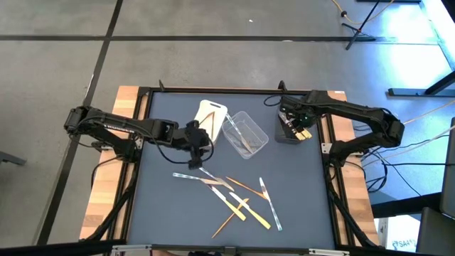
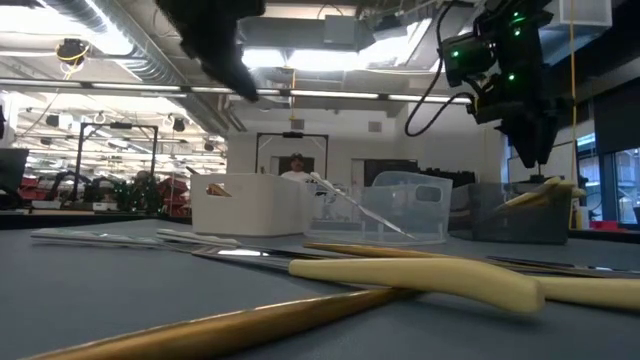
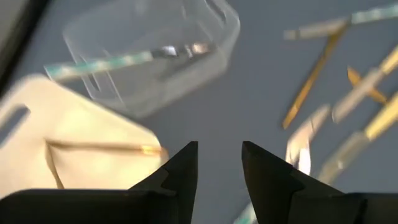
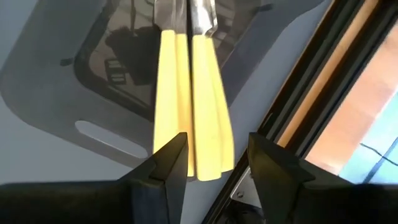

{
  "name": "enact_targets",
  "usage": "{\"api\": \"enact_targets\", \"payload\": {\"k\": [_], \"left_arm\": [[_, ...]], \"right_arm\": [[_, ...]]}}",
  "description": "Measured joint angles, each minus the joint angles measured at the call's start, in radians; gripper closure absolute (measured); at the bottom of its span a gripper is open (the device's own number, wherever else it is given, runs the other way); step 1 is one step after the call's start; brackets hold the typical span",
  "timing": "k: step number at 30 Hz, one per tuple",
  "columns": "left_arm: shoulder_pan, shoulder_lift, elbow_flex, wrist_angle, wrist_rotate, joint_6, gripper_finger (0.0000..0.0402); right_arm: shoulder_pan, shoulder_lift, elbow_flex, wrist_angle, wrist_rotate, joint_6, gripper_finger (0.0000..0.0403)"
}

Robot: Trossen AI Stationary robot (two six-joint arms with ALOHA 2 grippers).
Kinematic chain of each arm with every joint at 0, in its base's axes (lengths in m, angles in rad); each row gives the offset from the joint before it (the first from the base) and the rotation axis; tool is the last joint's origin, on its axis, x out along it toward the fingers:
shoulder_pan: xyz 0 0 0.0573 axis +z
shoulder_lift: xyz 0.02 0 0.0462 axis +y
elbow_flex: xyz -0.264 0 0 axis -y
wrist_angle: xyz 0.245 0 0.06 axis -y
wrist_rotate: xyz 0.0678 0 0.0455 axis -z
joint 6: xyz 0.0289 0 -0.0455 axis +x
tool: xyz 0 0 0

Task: Sort silverware by color (type)
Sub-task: Put the green knife into the transparent bin

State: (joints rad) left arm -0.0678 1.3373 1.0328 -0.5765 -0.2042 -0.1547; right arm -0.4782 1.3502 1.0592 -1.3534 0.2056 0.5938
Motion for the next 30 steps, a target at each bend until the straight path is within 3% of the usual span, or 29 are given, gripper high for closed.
{"api": "enact_targets", "payload": {"k": [8,14,20,30], "left_arm": [[-0.040,0.000,0.000,-0.179,0.020,-0.078,0.0282],[-0.090,0.000,-0.026,-0.186,0.041,-0.106,0.0282],[-0.151,0.000,-0.152,-0.142,0.069,-0.183,0.0282],[-0.236,0.000,-0.325,0.050,0.101,-0.187,0.0282]], "right_arm": [[0.000,-0.129,0.000,0.004,0.012,0.000,0.0248],[0.018,-0.237,0.000,0.121,0.015,-0.026,0.0249],[0.153,-0.287,0.000,0.298,0.047,-0.053,0.0249],[0.384,-0.254,0.000,0.587,0.072,-0.141,0.0249]]}}
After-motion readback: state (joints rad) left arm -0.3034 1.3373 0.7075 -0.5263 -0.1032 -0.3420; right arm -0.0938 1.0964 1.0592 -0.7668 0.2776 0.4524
